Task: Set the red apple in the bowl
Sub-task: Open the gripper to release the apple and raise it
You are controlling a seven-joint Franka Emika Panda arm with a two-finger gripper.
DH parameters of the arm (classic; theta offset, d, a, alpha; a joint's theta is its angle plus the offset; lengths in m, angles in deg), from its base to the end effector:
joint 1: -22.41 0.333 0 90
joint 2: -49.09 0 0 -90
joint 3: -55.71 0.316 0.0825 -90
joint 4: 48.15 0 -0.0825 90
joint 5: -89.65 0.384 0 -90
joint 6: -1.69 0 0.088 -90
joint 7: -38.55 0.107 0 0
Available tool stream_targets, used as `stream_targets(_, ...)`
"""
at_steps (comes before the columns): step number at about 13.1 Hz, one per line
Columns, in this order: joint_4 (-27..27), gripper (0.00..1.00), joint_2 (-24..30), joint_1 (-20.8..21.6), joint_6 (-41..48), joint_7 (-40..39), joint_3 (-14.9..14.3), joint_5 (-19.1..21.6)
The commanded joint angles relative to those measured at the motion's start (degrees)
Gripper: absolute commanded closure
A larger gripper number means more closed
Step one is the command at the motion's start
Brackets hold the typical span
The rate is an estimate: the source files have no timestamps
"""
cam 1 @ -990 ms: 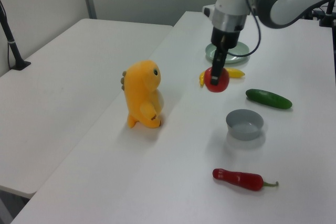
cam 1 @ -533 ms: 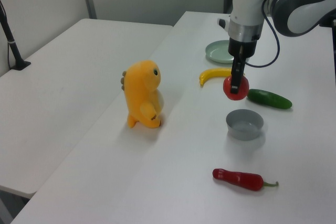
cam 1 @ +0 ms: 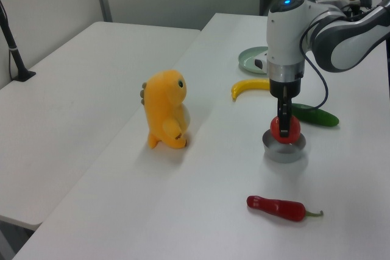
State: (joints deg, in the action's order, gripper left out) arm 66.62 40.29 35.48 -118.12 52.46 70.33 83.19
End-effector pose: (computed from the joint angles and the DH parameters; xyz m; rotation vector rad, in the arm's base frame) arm 0.5144 0.2598 0.3794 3.0324 0.4549 -0.0542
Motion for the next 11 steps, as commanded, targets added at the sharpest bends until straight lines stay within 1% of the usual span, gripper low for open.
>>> stream_targets(1,0.89,0.14,0.53,0.46,-0.25,-1.43,-0.11,1.27)
stream_targets(2,0.89,0.0,0.53,0.46,-0.25,-1.52,-0.12,1.27)
stream_targets(5,0.46,0.0,1.14,0.38,0.36,-1.0,-0.12,1.27)
stream_targets(7,0.1,0.0,2.54,-0.15,2.38,-1.52,-0.12,1.27)
stream_targets(8,-0.51,0.0,3.6,-0.33,2.47,-1.52,-0.2,1.19)
stream_targets(9,-1.21,0.0,4.74,-1.55,2.91,-1.35,-0.64,1.19)
stream_targets(11,-3.93,0.0,6.15,-2.0,7.63,-1.52,-0.9,0.4)
